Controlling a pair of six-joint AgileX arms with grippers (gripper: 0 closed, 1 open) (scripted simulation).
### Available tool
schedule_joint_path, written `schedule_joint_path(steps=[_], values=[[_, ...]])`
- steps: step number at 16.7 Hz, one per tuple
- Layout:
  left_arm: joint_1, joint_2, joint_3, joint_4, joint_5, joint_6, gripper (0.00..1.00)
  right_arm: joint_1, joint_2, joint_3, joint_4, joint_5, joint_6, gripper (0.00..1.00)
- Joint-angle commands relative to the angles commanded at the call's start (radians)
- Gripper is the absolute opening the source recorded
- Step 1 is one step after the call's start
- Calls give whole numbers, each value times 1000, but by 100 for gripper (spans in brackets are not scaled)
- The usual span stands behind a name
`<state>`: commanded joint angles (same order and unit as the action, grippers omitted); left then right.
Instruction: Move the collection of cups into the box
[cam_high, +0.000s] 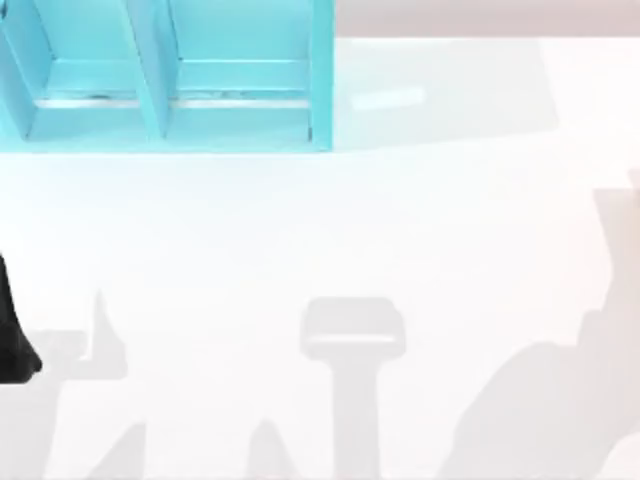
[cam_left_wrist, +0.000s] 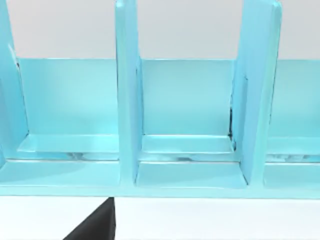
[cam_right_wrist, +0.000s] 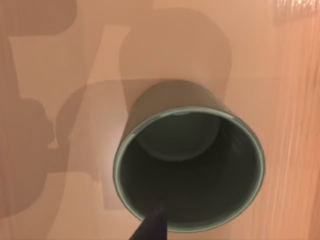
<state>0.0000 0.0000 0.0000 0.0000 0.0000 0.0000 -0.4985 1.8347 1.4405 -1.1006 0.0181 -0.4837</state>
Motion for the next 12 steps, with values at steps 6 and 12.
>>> schedule_joint_path(steps=[6, 12], values=[[0, 0, 0, 0, 0, 0, 100, 0, 0, 0, 0, 0, 0, 100], [0, 0, 0, 0, 0, 0, 100, -5, 4, 41, -39, -1, 1, 100]])
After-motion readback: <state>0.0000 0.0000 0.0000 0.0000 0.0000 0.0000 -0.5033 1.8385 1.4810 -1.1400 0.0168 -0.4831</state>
